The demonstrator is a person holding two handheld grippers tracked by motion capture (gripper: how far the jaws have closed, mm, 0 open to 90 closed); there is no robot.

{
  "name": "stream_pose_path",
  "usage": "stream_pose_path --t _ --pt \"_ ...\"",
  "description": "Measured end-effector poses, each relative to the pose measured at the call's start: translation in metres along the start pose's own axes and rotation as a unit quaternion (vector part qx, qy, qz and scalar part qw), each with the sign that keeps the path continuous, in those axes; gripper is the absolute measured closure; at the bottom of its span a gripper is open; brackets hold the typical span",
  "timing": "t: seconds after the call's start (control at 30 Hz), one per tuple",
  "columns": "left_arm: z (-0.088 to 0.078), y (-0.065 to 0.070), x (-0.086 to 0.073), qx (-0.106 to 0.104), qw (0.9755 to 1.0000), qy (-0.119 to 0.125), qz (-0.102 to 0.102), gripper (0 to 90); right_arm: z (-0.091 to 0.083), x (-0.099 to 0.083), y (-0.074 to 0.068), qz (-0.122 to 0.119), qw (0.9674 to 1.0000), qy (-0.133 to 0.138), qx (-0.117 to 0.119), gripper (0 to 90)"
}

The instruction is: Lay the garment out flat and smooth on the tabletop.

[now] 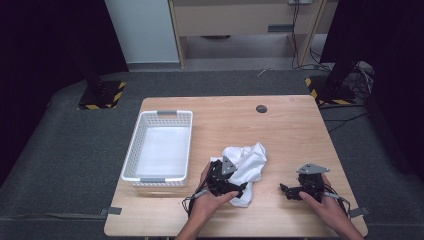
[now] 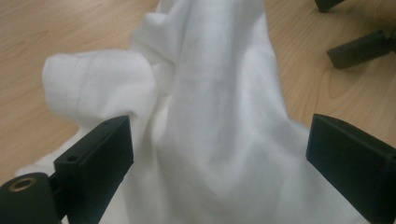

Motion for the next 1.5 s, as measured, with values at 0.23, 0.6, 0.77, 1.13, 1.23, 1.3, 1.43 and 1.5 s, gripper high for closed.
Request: stream_pose_path --t 0.23,0.6,0.77,1.13,1.23,1.3,1.43,1.5 --pt "0.006 0.001 -0.016 0.013 0.9997 -0.012 -0.017 26.0 -0.004 0.000 0.000 -0.012 0.9999 0.004 -0.010 3.6" --pt "0.016 0.004 -0.027 -0.001 0.9989 -0.031 -0.035 57.0 -0.023 0.009 -0.028 -0.064 0.9971 0.031 0.026 23.7" --pt "0.008 0.006 -0.025 -0.011 0.9990 -0.022 -0.036 73.5 -0.024 0.012 -0.048 -0.103 0.9935 0.028 0.040 46.6" --pt "-0.023 0.017 -0.018 -0.007 0.9999 -0.009 0.000 65.4 -0.027 0.014 -0.064 -0.124 0.9904 0.028 0.054 63.6" --pt "-0.032 0.014 -0.016 0.010 0.9998 0.004 -0.015 45.6 -0.027 0.015 -0.064 -0.122 0.9907 0.030 0.053 57.1" --pt "-0.040 0.009 -0.018 0.019 0.9993 0.015 -0.029 39.9 -0.029 0.018 -0.064 -0.120 0.9906 0.041 0.052 51.3" --pt "-0.040 0.000 -0.033 0.023 0.9987 -0.003 -0.045 38.3 -0.031 0.026 -0.068 -0.117 0.9901 0.058 0.050 38.8" --pt "-0.037 -0.002 -0.037 0.025 0.9986 -0.009 -0.047 38.7 -0.031 0.028 -0.069 -0.118 0.9900 0.060 0.049 37.0"
Point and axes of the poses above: each handheld gripper's, and its own axes: z roughly forward along the jaws, x roughly out of its top, y roughly to its right, the point moved 8 cm from there along z, roughly forward along the jaws, and after that the axes turned 14 degrees about -y, right-handed, at the moved point
